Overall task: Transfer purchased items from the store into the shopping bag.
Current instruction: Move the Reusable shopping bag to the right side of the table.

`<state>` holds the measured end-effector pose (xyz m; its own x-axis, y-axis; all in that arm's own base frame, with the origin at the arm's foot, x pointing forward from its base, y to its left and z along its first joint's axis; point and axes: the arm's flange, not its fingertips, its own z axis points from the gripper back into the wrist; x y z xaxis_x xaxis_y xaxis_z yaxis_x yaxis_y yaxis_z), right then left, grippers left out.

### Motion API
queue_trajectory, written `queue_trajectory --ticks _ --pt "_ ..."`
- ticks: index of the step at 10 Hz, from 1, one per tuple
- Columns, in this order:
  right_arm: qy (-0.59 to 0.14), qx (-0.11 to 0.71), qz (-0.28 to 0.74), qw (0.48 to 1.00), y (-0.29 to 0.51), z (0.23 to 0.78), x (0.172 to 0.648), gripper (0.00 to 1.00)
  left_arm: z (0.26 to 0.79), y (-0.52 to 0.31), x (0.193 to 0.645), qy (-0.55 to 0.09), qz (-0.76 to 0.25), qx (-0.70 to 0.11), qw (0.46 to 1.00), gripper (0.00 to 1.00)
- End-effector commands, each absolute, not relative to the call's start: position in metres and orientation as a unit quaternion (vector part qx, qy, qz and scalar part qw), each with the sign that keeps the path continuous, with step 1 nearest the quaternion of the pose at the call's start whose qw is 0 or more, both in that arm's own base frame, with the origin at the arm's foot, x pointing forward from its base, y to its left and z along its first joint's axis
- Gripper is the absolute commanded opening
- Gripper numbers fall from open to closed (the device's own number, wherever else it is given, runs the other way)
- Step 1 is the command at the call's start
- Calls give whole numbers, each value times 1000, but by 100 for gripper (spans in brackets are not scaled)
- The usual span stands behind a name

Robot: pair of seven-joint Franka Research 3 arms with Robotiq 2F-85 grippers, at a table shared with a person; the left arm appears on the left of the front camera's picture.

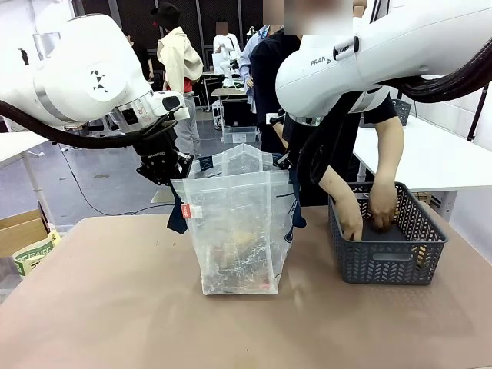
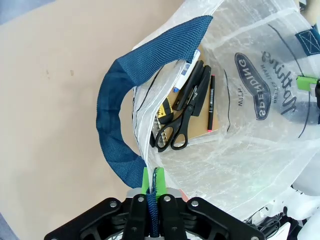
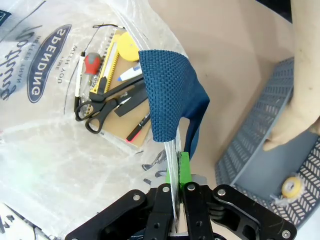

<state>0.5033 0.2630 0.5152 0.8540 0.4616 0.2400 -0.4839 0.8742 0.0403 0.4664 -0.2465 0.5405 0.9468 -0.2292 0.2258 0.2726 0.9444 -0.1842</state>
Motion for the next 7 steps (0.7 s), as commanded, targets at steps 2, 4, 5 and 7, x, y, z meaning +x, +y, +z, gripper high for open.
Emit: queue_trajectory --ticks 2,4,5,7 --pt "-112 48 246 962 262 516 505 0 543 -244 467 -104 -125 -108 981 0" --pt "-112 48 246 962 262 516 505 0 543 -244 467 -104 -125 -108 981 0" --pt "-112 48 246 962 262 516 505 0 543 -244 467 -104 -125 -108 981 0" --pt "-112 48 246 962 262 516 505 0 543 -244 467 -104 -125 -108 981 0"
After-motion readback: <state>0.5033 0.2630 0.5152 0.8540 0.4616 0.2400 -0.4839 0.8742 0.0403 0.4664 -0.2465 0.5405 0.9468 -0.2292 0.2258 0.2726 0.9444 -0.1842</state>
